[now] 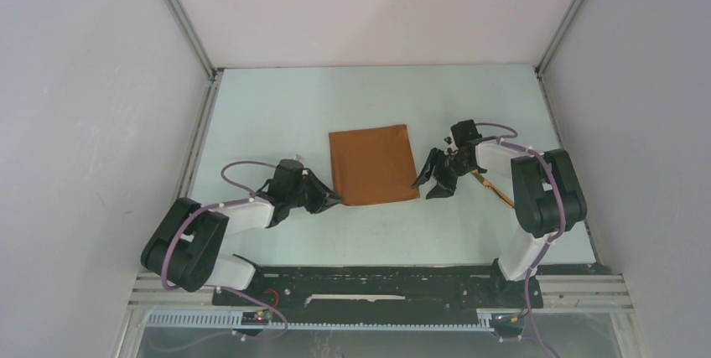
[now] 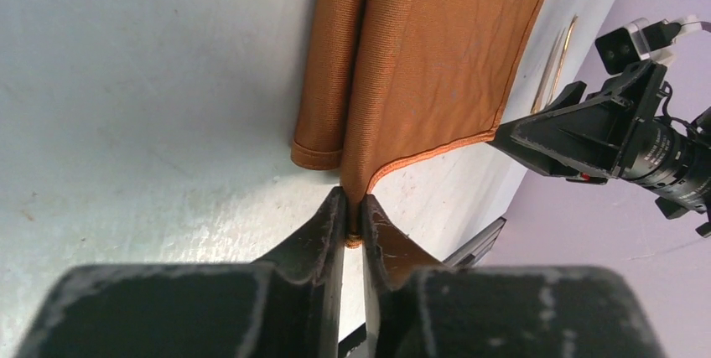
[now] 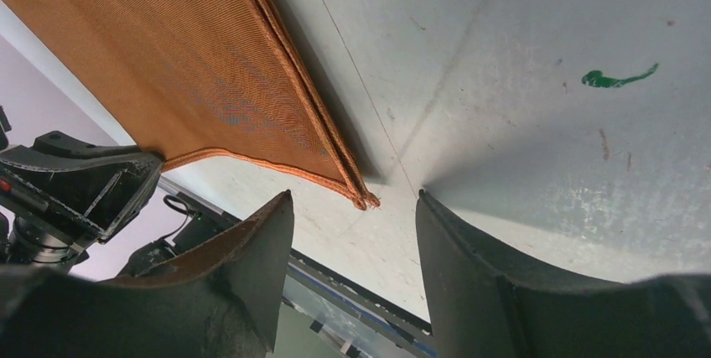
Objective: Fold the napkin into a case and place the utensils inside
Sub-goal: Smooth out the square-folded napkin at the center of the board.
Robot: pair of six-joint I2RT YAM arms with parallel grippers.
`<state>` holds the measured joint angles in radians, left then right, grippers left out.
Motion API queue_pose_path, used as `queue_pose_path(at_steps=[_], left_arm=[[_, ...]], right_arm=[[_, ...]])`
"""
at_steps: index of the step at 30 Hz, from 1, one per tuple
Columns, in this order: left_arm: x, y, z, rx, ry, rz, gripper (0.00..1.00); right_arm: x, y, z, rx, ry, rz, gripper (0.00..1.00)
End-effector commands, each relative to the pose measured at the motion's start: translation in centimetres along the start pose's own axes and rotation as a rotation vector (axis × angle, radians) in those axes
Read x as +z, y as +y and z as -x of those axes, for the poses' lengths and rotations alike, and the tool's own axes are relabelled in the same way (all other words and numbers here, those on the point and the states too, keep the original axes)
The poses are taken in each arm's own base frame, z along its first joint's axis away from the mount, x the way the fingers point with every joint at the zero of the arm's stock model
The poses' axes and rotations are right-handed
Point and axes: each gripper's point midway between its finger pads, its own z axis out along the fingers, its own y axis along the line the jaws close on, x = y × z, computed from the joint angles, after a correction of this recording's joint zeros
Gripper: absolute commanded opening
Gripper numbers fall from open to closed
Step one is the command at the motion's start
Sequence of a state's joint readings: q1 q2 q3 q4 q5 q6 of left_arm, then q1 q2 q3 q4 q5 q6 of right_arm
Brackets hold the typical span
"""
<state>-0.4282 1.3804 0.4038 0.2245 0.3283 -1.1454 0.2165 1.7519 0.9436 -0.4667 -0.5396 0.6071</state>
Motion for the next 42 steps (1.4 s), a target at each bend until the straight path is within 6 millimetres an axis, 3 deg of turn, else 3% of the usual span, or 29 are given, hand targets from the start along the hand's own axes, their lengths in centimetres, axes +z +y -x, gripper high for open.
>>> queue_pose_path(at_steps=[1, 12, 20, 27, 34, 42], left_arm=[[0.1, -0.1, -0.2, 0.010, -0.004, -0.024, 0.11], [0.5, 0.4, -0.6, 0.000, 0.018, -0.022, 0.05], [0.5, 0.7, -0.7, 0.000, 0.018, -0.020, 0.04], [0.4, 0.8, -0.7, -0.003, 0.017, -0.019, 0.03], [0.3, 0.8, -0.9, -0.005, 0.021, -0.028, 0.03], [0.2, 0.4, -1.0, 0.003, 0.033, -0.042, 0.03]], right_arm=[[0.3, -1.0, -0.3, 0.014, -0.017, -0.041, 0.63], [1.2, -0.6, -1.0, 0.018, 0.010, -0.024, 0.44], [0.9, -0.5, -0.7, 0.016, -0.013, -0.018, 0.39], [0.8, -0.5, -0.5, 0.025, -0.028, -0.027, 0.45], [0.6, -1.7, -1.1, 0.115, -0.069, -0.157, 0.56], [0.0, -2.2, -0.8, 0.118, -0.145, -0.399, 0.53]])
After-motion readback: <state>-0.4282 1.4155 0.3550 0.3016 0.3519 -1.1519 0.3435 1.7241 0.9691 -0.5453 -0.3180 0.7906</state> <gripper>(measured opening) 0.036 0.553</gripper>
